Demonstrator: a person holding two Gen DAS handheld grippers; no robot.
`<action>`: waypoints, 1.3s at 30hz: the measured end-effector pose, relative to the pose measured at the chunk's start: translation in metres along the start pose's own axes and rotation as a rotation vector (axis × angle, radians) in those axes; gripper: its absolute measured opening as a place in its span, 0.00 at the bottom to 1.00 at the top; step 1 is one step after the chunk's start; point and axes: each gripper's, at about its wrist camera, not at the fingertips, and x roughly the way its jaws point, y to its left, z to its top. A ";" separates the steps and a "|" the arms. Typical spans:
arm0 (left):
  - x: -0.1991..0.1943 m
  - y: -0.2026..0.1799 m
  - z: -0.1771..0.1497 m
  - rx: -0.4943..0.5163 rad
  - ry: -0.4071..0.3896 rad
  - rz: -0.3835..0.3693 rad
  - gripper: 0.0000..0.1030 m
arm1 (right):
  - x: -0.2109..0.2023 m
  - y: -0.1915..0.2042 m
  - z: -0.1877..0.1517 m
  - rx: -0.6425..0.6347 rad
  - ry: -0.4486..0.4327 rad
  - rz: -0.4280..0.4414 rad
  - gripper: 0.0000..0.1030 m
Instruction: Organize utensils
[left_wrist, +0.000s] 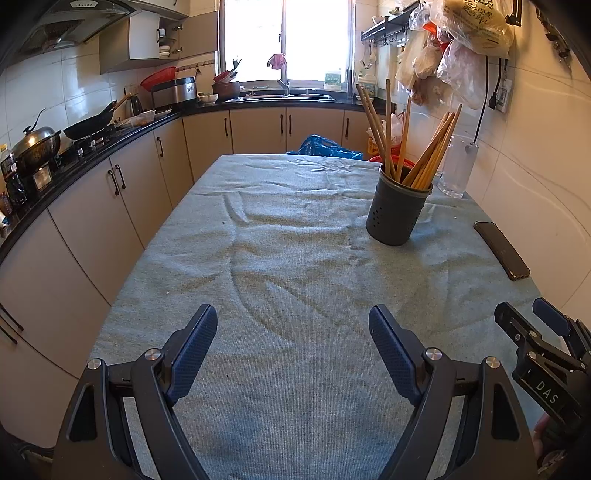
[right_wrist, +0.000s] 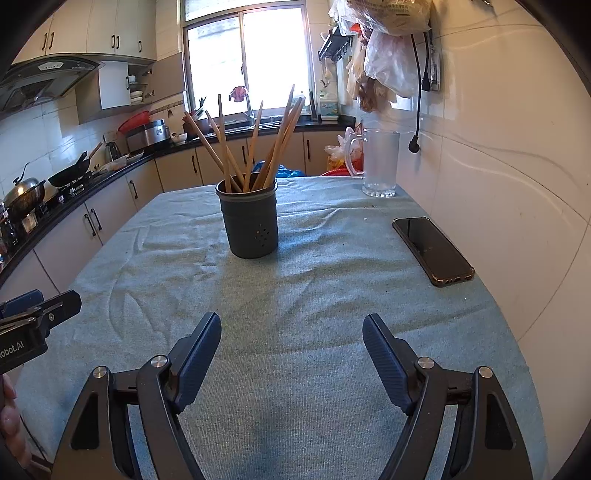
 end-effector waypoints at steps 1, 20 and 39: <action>0.000 0.000 0.000 0.000 0.000 0.000 0.81 | 0.000 0.000 0.000 -0.001 0.001 0.001 0.81; -0.010 0.002 -0.004 0.007 -0.030 0.028 0.81 | -0.003 0.003 -0.002 -0.001 0.000 0.008 0.81; -0.047 0.001 -0.003 0.014 -0.212 0.136 0.92 | -0.018 0.004 -0.001 0.020 -0.031 0.025 0.82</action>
